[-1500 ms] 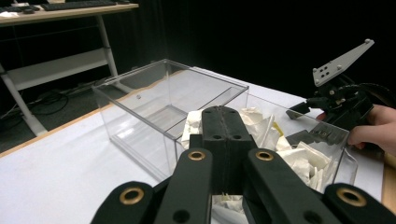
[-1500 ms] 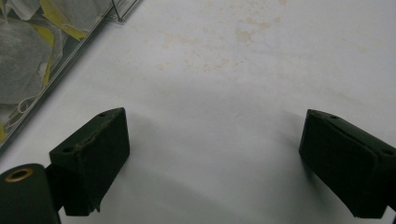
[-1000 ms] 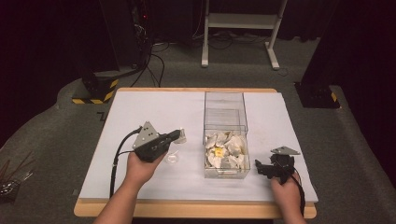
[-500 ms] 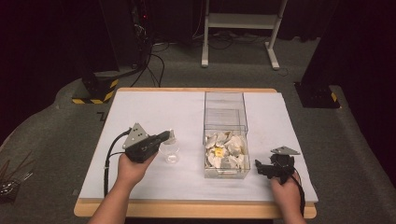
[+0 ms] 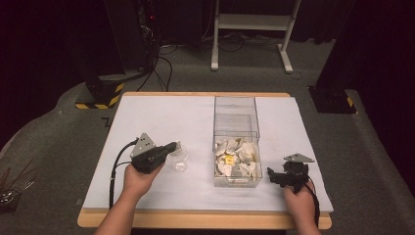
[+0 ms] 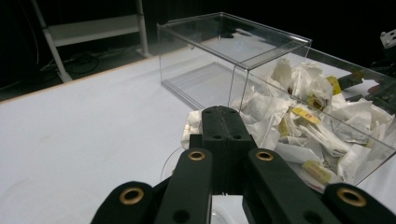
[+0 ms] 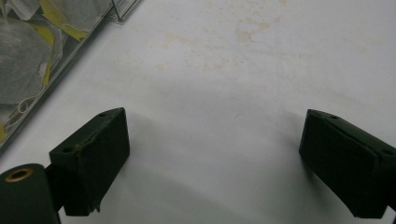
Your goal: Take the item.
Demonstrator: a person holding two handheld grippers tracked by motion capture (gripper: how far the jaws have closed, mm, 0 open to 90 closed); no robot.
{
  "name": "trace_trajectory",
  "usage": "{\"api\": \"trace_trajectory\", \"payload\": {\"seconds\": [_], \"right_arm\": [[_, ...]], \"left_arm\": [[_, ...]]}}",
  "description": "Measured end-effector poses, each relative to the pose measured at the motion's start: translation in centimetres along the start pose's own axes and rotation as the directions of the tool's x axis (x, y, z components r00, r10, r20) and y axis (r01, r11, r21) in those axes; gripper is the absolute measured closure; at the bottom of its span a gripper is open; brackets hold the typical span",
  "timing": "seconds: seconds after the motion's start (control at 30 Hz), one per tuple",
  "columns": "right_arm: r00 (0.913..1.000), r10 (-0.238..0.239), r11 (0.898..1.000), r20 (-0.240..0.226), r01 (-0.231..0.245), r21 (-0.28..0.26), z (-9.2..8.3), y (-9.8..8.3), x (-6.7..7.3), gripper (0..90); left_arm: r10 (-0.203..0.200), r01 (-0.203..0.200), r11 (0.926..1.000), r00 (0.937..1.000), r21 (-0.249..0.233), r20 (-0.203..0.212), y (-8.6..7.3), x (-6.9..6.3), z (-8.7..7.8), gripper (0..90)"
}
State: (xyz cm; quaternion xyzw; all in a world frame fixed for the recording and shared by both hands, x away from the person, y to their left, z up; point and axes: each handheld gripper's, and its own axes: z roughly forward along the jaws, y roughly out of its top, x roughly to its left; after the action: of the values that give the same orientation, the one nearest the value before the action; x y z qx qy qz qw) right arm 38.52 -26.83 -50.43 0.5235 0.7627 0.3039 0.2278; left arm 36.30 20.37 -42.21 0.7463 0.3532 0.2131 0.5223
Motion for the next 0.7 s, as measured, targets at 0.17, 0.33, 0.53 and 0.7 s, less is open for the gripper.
{"api": "trace_trajectory", "payload": {"seconds": [0.17, 0.33, 0.53, 0.7], "right_arm": [[1.0000, 0.001, 1.000, -0.001, -0.001, 0.001, 0.0, 0.0, 0.0, 8.2], [1.0000, 0.001, 1.000, -0.001, -0.001, 0.001, 0.0, 0.0, 0.0, 8.2], [1.0000, 0.000, 1.000, 0.000, 0.000, 0.000, 0.0, 0.0, 0.0, 8.2], [1.0000, 0.001, 1.000, 0.000, -0.001, 0.001, 0.0, 0.0, 0.0, 8.2]], "left_arm": [[-0.014, 0.014, 0.9998, 0.9998, 0.012, -0.010, -0.5, 0.1, 0.4, 84.5], [-0.005, 0.005, 0.9999, 0.9994, 0.013, -0.035, -0.5, 0.2, 0.2, 70.9], [-0.007, 0.009, 0.9995, 0.9972, 0.029, -0.074, -1.0, 1.0, -0.4, 62.1], [-0.015, 0.020, 0.9984, 0.9952, 0.053, -0.096, -2.1, 2.1, -1.7, 60.8]]}}
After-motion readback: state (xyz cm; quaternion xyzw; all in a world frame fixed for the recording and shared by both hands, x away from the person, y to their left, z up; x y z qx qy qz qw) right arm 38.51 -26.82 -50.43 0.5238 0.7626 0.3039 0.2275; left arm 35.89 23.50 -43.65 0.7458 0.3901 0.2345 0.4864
